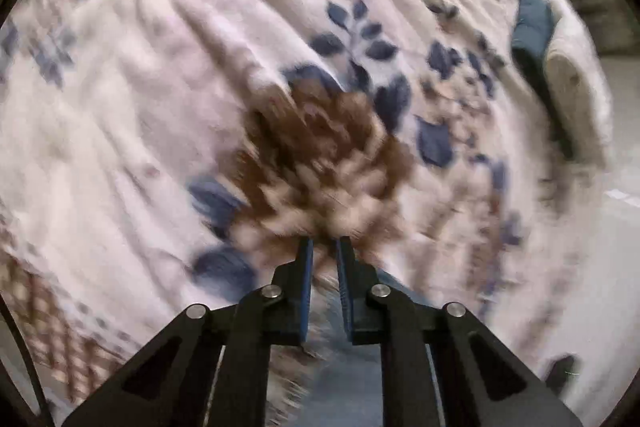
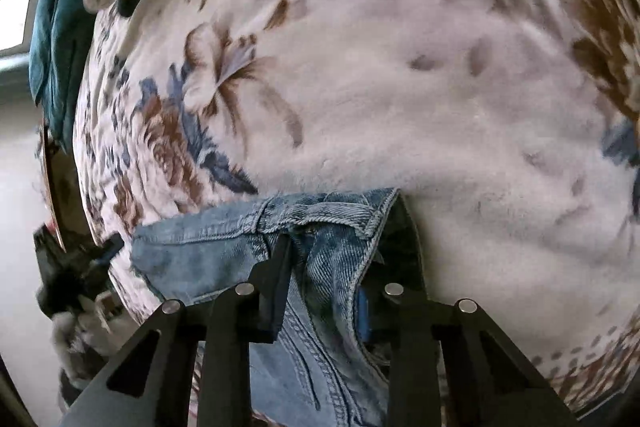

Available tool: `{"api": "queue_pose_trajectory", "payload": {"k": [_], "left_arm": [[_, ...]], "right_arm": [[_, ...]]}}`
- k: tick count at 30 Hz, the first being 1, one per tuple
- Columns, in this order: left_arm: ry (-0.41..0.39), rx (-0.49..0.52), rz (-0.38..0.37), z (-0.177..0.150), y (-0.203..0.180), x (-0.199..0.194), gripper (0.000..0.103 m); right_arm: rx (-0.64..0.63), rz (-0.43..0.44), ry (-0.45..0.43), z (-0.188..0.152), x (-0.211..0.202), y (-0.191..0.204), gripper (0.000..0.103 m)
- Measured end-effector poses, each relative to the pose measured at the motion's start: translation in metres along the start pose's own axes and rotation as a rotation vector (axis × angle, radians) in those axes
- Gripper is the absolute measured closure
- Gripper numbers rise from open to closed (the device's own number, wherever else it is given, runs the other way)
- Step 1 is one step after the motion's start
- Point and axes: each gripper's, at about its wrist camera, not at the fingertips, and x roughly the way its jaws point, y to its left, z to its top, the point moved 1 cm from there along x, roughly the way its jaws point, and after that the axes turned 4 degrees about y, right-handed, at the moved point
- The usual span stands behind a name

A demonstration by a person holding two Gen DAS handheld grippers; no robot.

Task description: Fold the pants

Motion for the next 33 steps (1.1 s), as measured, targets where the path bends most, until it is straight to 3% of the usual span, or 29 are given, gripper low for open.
{"api": "queue_pose_trajectory", "payload": {"k": [2, 5, 8, 10, 15, 18, 20, 22, 24, 25, 28, 29, 31, 33], "left_arm": [[0.064, 0.008, -0.086, -0.008, 0.002, 0.008, 0.075], [0.115, -0.001, -0.121, -0.014, 0.009, 0.019, 0.059], [0.169, -0.028, -0.148, -0.013, 0.007, 0.044, 0.058], [0.187, -0.025, -0.15, -0.011, -0.002, 0.057, 0.059], [0.151, 0.094, -0.124, -0.012, -0.037, 0.049, 0.08], [0.12, 0.046, -0.187, -0.003, -0.026, 0.034, 0.084], [0.049, 0.036, -0.114, 0.004, -0.019, 0.023, 0.091], [0.034, 0.123, -0.013, 0.003, -0.024, 0.022, 0.091], [0.03, 0.115, 0.008, 0.001, -0.023, 0.026, 0.091], [0.042, 0.074, -0.038, 0.003, -0.016, 0.027, 0.091], [0.136, -0.226, -0.399, 0.013, 0.033, 0.037, 0.088], [0.154, -0.278, -0.45, 0.015, 0.045, 0.042, 0.087], [0.169, -0.272, -0.489, 0.012, 0.051, 0.042, 0.085], [0.171, -0.288, -0.591, 0.005, 0.054, 0.041, 0.07]], "right_arm": [[0.008, 0.015, 0.021, 0.002, 0.0, 0.003, 0.07], [0.018, 0.034, 0.039, 0.006, 0.002, 0.003, 0.067], [0.003, 0.015, 0.051, 0.011, 0.003, 0.003, 0.063], [-0.013, 0.001, 0.063, 0.014, 0.007, 0.006, 0.063], [-0.054, -0.044, 0.066, 0.019, 0.011, 0.01, 0.063], [-0.056, -0.037, 0.056, 0.018, 0.008, 0.007, 0.063], [-0.065, -0.029, 0.048, 0.016, 0.006, 0.008, 0.063], [-0.083, -0.04, 0.043, 0.015, 0.005, 0.012, 0.063], [-0.1, -0.061, 0.037, 0.015, 0.003, 0.015, 0.063], [-0.106, -0.066, 0.039, 0.015, 0.003, 0.016, 0.063], [-0.091, -0.055, 0.055, 0.018, 0.0, 0.013, 0.063], [-0.089, -0.046, 0.058, 0.019, -0.001, 0.012, 0.063], [-0.094, -0.036, 0.065, 0.019, -0.002, 0.013, 0.063], [-0.098, -0.039, 0.068, 0.018, -0.002, 0.014, 0.062]]}}
